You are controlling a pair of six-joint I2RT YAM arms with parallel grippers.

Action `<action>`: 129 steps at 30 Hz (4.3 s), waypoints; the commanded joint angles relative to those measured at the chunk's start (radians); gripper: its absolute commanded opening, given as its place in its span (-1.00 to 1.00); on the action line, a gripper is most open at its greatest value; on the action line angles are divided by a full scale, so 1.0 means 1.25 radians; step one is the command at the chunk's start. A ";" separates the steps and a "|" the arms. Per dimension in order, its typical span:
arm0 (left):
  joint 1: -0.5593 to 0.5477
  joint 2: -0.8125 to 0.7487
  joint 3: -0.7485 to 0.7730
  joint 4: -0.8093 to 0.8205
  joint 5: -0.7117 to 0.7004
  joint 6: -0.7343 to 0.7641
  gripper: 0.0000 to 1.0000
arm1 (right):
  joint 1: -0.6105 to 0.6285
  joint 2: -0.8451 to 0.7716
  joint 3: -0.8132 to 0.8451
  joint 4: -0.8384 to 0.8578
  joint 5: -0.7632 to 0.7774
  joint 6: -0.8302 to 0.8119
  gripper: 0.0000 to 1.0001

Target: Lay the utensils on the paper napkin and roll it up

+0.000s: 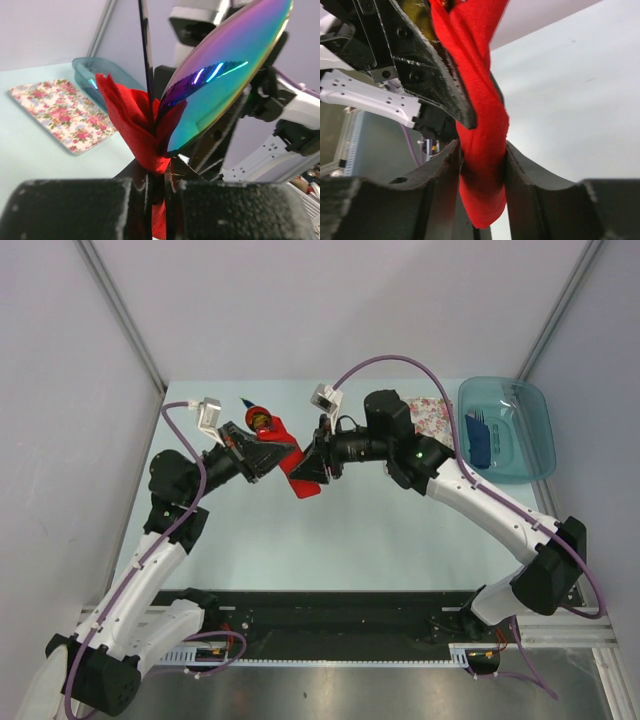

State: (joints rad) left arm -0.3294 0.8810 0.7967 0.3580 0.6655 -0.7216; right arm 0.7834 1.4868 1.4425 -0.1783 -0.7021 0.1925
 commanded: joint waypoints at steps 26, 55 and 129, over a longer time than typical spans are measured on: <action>0.050 -0.065 -0.024 0.073 0.066 -0.034 0.50 | -0.059 -0.054 -0.007 0.303 -0.171 0.300 -1.00; 0.006 0.027 0.001 0.281 0.087 -0.229 -0.42 | 0.003 -0.067 -0.021 0.334 -0.160 0.238 -1.00; 0.043 -0.026 -0.015 0.044 0.054 -0.005 0.54 | -0.375 -0.101 -0.054 0.194 -0.192 0.330 -1.00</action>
State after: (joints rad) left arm -0.2825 0.8955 0.7853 0.5518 0.6849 -0.9131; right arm 0.4698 1.4490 1.3754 0.1532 -0.8223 0.6189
